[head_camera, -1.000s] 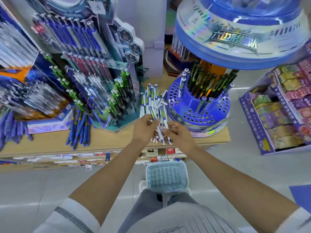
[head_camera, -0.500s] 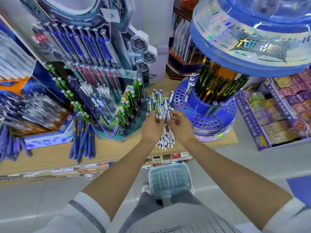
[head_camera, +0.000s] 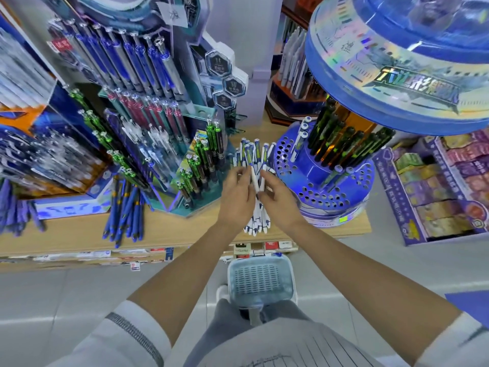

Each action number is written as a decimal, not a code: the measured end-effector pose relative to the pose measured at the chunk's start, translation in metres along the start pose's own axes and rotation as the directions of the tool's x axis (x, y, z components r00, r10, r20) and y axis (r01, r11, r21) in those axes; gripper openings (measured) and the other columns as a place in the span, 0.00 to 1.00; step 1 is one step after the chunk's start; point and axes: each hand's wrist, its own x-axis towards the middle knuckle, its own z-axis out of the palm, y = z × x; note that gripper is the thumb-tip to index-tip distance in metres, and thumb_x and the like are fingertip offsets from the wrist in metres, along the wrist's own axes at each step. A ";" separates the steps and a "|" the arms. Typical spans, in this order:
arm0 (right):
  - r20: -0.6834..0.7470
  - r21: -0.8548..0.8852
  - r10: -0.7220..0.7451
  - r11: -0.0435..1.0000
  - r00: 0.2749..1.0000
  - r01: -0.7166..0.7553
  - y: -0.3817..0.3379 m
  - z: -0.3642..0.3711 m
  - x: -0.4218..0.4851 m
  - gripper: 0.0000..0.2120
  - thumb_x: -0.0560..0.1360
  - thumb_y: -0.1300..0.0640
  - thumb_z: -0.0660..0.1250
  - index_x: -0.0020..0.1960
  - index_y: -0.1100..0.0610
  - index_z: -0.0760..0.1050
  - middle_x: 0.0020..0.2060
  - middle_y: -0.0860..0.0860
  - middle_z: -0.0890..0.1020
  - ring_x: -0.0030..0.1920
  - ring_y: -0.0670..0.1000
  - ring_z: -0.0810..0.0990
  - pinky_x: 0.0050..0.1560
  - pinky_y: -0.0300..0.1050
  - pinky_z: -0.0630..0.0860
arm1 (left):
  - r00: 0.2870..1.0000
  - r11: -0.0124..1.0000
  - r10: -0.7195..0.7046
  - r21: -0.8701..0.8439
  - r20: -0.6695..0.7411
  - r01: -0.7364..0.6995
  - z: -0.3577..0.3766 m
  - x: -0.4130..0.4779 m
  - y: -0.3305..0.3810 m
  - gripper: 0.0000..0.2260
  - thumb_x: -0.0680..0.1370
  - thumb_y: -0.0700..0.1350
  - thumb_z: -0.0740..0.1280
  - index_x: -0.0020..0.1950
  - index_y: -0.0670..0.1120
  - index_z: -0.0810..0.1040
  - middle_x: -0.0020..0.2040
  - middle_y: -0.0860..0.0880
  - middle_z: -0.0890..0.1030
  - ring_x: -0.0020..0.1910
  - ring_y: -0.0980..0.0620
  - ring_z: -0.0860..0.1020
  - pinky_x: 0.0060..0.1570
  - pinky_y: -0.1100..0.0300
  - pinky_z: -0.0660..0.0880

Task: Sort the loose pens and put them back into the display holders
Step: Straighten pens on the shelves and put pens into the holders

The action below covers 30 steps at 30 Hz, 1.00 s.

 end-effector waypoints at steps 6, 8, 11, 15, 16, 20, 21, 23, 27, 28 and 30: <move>0.063 -0.113 -0.041 0.992 0.997 0.048 -0.001 0.000 0.002 0.30 0.77 0.68 0.62 0.77 0.59 0.56 0.73 0.55 0.65 0.71 0.52 0.67 0.72 0.51 0.65 | 0.988 0.975 0.077 0.197 0.132 -0.102 0.005 -0.004 -0.012 0.25 0.84 0.44 0.53 0.79 0.45 0.47 0.79 0.44 0.48 0.78 0.46 0.47 0.76 0.53 0.46; 0.057 -0.185 -0.064 0.980 0.996 0.074 -0.001 -0.001 -0.002 0.30 0.78 0.67 0.62 0.77 0.60 0.57 0.72 0.56 0.64 0.71 0.53 0.67 0.73 0.46 0.62 | 0.987 0.975 0.088 0.193 0.135 -0.113 0.006 -0.005 -0.015 0.25 0.84 0.44 0.53 0.79 0.45 0.46 0.79 0.44 0.47 0.78 0.46 0.46 0.76 0.52 0.46; 0.040 -0.268 -0.113 0.956 0.993 0.120 -0.003 -0.002 -0.008 0.27 0.77 0.68 0.62 0.75 0.60 0.61 0.70 0.57 0.65 0.70 0.52 0.67 0.65 0.29 0.57 | 0.987 0.987 0.099 0.117 0.126 -0.114 0.005 -0.006 -0.016 0.25 0.84 0.44 0.53 0.79 0.45 0.46 0.79 0.44 0.47 0.78 0.47 0.46 0.77 0.53 0.47; 0.049 -0.280 -0.129 0.950 0.990 0.137 -0.004 -0.002 -0.004 0.26 0.77 0.67 0.62 0.75 0.62 0.62 0.72 0.56 0.64 0.72 0.54 0.66 0.73 0.41 0.60 | 0.989 0.995 0.083 0.049 0.121 -0.089 0.003 -0.008 -0.017 0.25 0.84 0.46 0.52 0.79 0.46 0.46 0.80 0.47 0.46 0.78 0.51 0.45 0.77 0.54 0.47; 0.063 -0.283 -0.116 0.950 0.991 0.129 -0.005 -0.002 -0.001 0.27 0.78 0.67 0.61 0.75 0.63 0.60 0.74 0.56 0.62 0.73 0.54 0.63 0.74 0.44 0.59 | 0.989 0.995 0.082 0.048 0.122 -0.088 0.003 -0.007 -0.017 0.25 0.84 0.46 0.52 0.79 0.45 0.46 0.80 0.47 0.46 0.78 0.52 0.45 0.77 0.54 0.46; 0.095 -0.279 -0.078 0.955 0.992 0.102 -0.011 -0.004 0.007 0.28 0.79 0.67 0.60 0.77 0.60 0.57 0.76 0.54 0.58 0.76 0.51 0.56 0.69 0.29 0.49 | 0.990 0.996 0.076 0.033 0.119 -0.081 0.004 -0.007 -0.021 0.25 0.84 0.46 0.52 0.79 0.44 0.46 0.80 0.46 0.45 0.78 0.52 0.45 0.77 0.51 0.49; 0.087 -0.269 -0.079 0.958 0.993 0.100 -0.011 -0.005 0.007 0.28 0.79 0.67 0.60 0.77 0.59 0.57 0.76 0.53 0.58 0.76 0.50 0.57 0.69 0.30 0.50 | 0.990 0.997 0.072 0.028 0.121 -0.076 0.004 -0.008 -0.022 0.26 0.84 0.46 0.52 0.79 0.45 0.46 0.80 0.46 0.45 0.78 0.51 0.45 0.77 0.51 0.49; 0.078 -0.240 -0.086 0.966 0.993 0.102 -0.009 -0.007 0.004 0.28 0.78 0.67 0.61 0.77 0.57 0.58 0.76 0.52 0.58 0.76 0.50 0.59 0.73 0.36 0.54 | 0.990 0.997 0.074 0.030 0.120 -0.078 0.003 -0.011 -0.024 0.26 0.84 0.46 0.53 0.79 0.46 0.45 0.80 0.47 0.45 0.78 0.51 0.45 0.77 0.50 0.50; 0.075 -0.195 -0.104 0.974 0.992 0.117 0.002 -0.006 -0.004 0.29 0.77 0.67 0.63 0.76 0.55 0.61 0.76 0.50 0.59 0.76 0.48 0.57 0.75 0.49 0.59 | 0.991 0.997 0.030 0.065 0.132 -0.039 0.002 -0.017 -0.027 0.26 0.84 0.49 0.53 0.79 0.49 0.45 0.80 0.46 0.46 0.78 0.50 0.46 0.76 0.49 0.53; 0.078 -0.189 -0.107 0.975 0.991 0.120 0.005 -0.005 -0.005 0.29 0.77 0.67 0.63 0.76 0.55 0.61 0.76 0.50 0.58 0.76 0.47 0.56 0.75 0.50 0.60 | 0.990 0.997 0.015 0.070 0.139 -0.025 0.002 -0.018 -0.029 0.26 0.84 0.49 0.53 0.79 0.49 0.46 0.80 0.46 0.46 0.78 0.50 0.46 0.75 0.49 0.54; 0.090 -0.182 -0.111 0.975 0.990 0.126 0.009 -0.004 -0.006 0.30 0.77 0.67 0.64 0.76 0.55 0.60 0.77 0.50 0.58 0.77 0.46 0.55 0.75 0.51 0.60 | 0.989 0.996 0.009 0.084 0.147 -0.022 0.001 -0.021 -0.031 0.26 0.84 0.49 0.53 0.79 0.50 0.46 0.80 0.47 0.45 0.78 0.51 0.46 0.75 0.50 0.54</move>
